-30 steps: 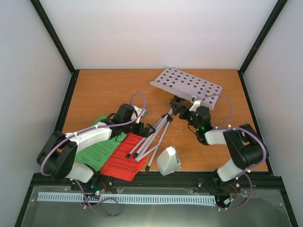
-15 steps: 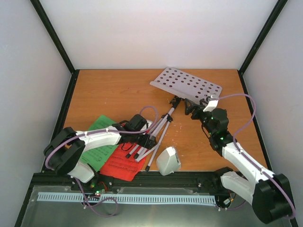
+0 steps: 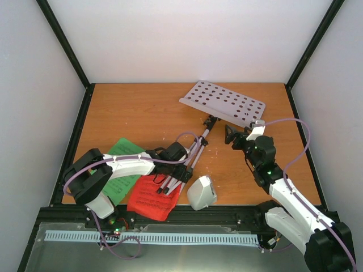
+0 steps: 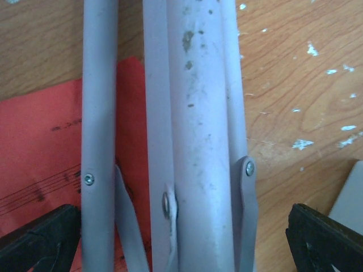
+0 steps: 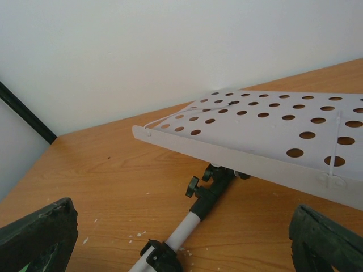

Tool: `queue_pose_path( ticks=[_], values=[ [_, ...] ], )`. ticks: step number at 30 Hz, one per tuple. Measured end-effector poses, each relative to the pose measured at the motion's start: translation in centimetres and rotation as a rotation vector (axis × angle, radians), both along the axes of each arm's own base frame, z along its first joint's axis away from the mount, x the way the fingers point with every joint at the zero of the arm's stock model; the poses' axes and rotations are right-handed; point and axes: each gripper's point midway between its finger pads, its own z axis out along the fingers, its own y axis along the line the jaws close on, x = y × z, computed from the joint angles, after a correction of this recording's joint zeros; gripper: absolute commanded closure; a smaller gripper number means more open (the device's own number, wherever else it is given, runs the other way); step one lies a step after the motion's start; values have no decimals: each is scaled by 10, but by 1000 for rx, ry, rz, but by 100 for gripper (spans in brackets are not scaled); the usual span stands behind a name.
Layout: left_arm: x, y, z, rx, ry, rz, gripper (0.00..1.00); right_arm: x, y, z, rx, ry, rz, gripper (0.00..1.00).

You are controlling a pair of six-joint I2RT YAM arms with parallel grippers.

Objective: Pack up the instrument practice props

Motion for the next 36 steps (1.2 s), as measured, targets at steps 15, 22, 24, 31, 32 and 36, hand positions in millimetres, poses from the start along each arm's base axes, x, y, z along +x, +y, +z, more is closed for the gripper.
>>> queue_pose_path(
  ticks=[15, 22, 24, 31, 32, 36],
  values=[
    [7, 5, -9, 106, -42, 45, 55, -7, -14, 1, -23, -4, -60, 0],
    [12, 7, -10, 134, -58, 47, 56, -11, -18, 3, -32, -8, -76, 0],
    [16, 8, -10, 135, -64, 44, 56, -11, -19, 3, -35, -5, -80, 0],
    [35, 3, -6, 106, -90, -8, 5, -13, -21, 0, -41, 8, -83, 0],
    [40, 1, -4, 97, -108, -16, 1, -13, -21, -1, -45, 11, -83, 0],
    [54, -12, 14, 21, -153, -39, 1, -17, -22, 0, -64, 24, -80, 0]
  ],
)
